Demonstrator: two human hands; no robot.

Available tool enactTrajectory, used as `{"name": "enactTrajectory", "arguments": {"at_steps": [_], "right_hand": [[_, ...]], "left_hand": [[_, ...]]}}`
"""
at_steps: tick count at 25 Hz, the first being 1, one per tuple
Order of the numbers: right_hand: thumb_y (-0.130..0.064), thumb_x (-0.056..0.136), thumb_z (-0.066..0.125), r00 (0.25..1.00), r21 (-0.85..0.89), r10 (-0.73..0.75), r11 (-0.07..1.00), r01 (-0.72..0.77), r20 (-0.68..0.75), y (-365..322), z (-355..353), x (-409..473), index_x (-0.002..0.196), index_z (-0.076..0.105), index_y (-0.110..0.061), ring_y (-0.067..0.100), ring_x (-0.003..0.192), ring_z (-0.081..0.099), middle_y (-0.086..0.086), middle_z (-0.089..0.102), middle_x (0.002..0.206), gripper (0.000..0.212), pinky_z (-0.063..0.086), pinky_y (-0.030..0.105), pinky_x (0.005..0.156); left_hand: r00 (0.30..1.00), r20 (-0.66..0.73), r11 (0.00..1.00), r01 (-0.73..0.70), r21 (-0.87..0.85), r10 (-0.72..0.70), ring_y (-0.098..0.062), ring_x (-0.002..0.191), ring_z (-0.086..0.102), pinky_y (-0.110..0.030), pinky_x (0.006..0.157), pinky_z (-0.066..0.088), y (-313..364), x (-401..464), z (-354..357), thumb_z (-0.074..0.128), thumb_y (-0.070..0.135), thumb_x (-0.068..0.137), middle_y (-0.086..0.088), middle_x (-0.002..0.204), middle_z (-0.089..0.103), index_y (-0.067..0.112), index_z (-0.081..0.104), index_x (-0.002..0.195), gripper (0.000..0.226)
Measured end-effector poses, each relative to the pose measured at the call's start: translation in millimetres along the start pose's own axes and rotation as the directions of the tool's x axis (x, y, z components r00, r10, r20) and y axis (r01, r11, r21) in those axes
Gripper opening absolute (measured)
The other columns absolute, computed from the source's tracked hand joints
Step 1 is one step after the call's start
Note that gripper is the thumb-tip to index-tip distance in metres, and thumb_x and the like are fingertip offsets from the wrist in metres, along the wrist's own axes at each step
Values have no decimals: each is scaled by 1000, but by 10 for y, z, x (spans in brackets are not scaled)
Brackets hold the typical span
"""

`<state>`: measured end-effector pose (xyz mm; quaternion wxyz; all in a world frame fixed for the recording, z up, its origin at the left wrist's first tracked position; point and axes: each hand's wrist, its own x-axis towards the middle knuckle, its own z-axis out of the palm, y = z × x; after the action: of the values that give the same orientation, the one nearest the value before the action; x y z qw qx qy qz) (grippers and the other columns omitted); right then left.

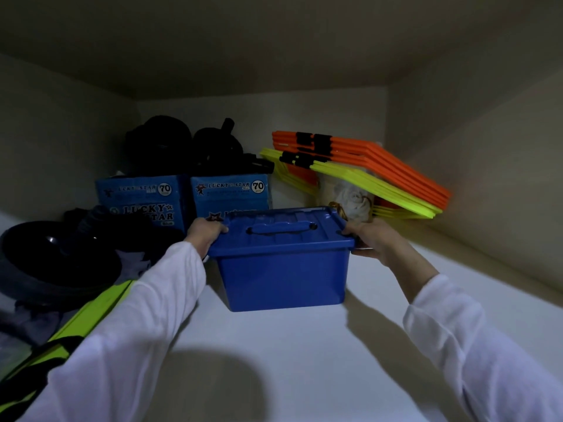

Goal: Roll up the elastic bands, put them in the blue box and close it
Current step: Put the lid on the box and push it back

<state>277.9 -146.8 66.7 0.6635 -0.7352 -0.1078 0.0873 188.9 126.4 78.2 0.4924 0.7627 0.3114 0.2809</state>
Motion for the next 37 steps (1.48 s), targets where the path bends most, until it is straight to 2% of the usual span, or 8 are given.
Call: {"name": "enactTrajectory", "arguments": {"at_steps": [6, 9, 15, 22, 27, 29, 33, 37], "right_hand": [[-3, 82, 60, 999, 129, -45, 991, 42, 20, 61, -4, 6, 94, 58, -5, 12, 66, 58, 5, 61, 76, 12, 52, 14, 42], [-8, 84, 61, 999, 149, -16, 989, 9, 46, 66, -18, 38, 79, 58, -12, 12, 66, 57, 5, 60, 77, 7, 51, 18, 46], [-12, 88, 58, 998, 178, 58, 982, -64, 37, 48, 33, 251, 80, 56, -7, 17, 63, 55, 7, 59, 73, 10, 47, 24, 52], [-5, 87, 58, 1000, 193, -17, 981, 22, -25, 67, 63, 325, 69, 50, -11, 18, 61, 55, 9, 57, 73, 20, 48, 23, 49], [-20, 91, 55, 1000, 307, 22, 952, -19, -6, 113, 51, 353, 108, 59, -6, 18, 61, 53, 7, 56, 73, 22, 47, 27, 53], [-12, 92, 51, 995, 406, 76, 909, -96, 65, 130, 35, 372, 119, 57, -2, 18, 62, 54, 7, 56, 74, 30, 50, 27, 50], [-22, 94, 51, 947, 501, 178, 813, -295, 268, 133, -42, 350, 86, 56, -8, 17, 56, 62, 7, 58, 78, 16, 51, 18, 39], [-26, 91, 54, 905, 534, 163, 761, -369, 394, 213, -92, 435, 87, 59, -4, 21, 51, 70, 14, 70, 69, 24, 59, 29, 48]], "left_hand": [[1000, 8, 999, 25, -22, -25, -31, 91, 56, -29, 74, 40, -24, 8, -11, 61, 2, 83, -29, 121, 59, -13, 53, 117, 38], [1000, 7, 1000, 14, -11, -14, -28, 86, 52, -29, 73, 39, -21, 12, -4, 60, 1, 84, -30, 120, 59, -14, 54, 115, 35], [1000, -4, 1000, 1, 11, 0, -27, 86, 51, -29, 73, 39, -46, 52, -3, 60, 2, 84, -30, 119, 59, -14, 56, 112, 33], [1000, -5, 1000, -8, 17, 8, -27, 84, 53, -29, 71, 40, -39, 20, 3, 61, 1, 83, -25, 103, 60, -6, 58, 96, 15], [1000, 5, 1000, -13, 19, 13, -18, 58, 46, -26, 49, 37, -30, -5, -2, 60, 0, 83, -16, 84, 55, -2, 54, 90, 9], [1000, 7, 1000, -16, 12, 16, -17, 58, 46, -25, 49, 37, -34, -4, -5, 60, -1, 83, -14, 79, 55, -2, 56, 94, 12], [1000, 4, 1000, -23, 7, 23, -25, 66, 52, -29, 61, 40, -47, 36, 6, 61, 0, 82, -19, 91, 56, -7, 60, 102, 21], [1000, -4, 1000, -5, 8, 5, -27, 83, 54, -30, 71, 41, -48, 54, 9, 61, 0, 82, -19, 92, 56, -4, 57, 91, 11]]}}
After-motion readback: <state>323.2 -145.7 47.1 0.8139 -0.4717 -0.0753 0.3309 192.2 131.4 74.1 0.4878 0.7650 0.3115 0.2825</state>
